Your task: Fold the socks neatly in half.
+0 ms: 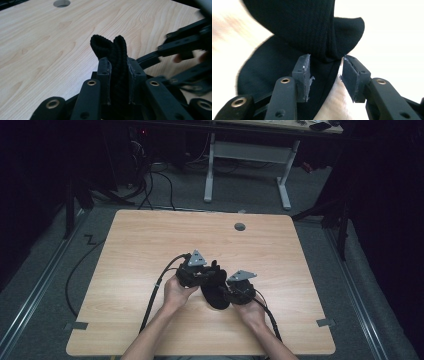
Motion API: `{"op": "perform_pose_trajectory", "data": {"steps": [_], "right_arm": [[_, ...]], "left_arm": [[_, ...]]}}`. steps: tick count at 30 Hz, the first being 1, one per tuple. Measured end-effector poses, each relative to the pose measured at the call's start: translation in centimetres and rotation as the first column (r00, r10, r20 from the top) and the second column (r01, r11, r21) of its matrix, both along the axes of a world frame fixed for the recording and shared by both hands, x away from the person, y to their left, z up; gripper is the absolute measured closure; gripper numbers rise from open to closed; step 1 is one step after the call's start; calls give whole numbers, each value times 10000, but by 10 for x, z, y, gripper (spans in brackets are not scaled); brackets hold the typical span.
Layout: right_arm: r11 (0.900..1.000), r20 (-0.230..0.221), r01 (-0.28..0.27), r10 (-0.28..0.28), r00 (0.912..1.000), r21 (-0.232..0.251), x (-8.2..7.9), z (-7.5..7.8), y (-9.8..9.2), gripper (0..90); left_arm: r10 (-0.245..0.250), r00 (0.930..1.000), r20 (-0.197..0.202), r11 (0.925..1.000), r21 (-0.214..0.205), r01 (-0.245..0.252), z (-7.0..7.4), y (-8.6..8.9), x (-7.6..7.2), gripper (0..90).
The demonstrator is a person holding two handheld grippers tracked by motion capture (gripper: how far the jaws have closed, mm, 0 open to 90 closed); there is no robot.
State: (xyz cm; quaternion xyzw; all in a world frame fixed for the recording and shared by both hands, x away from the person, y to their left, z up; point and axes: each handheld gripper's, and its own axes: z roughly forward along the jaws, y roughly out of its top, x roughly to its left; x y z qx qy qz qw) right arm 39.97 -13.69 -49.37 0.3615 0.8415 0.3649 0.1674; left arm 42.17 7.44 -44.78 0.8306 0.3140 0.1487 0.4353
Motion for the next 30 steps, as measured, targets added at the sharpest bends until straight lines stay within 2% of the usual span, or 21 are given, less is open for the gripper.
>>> {"op": "perform_pose_trajectory", "data": {"steps": [4,7,9,13,14,17,20,23,30], "right_arm": [[9973,80,-533,530,9986,496,-15,10,-11,576],[9938,-52,-960,965,9953,568,-23,9,-13,575],[9928,-165,-1122,1130,9935,429,-25,5,-8,575],[9946,-357,-1036,1038,9940,70,-20,-5,6,575],[9957,-317,-912,917,9953,176,-18,-6,9,575],[9977,-194,-672,671,9976,-14,-14,-6,18,577],[9987,-89,-517,517,9986,14,-11,-7,21,577],[9992,-89,-408,409,9991,49,-10,-8,22,576],[9992,-148,-392,393,9991,71,-8,-7,22,573]], "left_arm": [[185,9998,-17,9998,-52,-185,-1,2,2,756],[269,9996,-35,9996,-84,-269,-1,1,5,756],[300,9995,-25,9995,-71,-300,-1,-1,6,756],[289,9995,143,9996,40,-290,1,-4,7,757],[285,9994,183,9996,65,-286,1,-5,6,757],[223,9992,333,9994,253,-232,2,-7,2,756],[190,9989,438,9991,371,-207,0,-6,-6,753],[188,9990,411,9987,459,-207,-4,-5,-12,745],[-14,10000,21,9988,486,13,-18,-4,-20,709]]}}
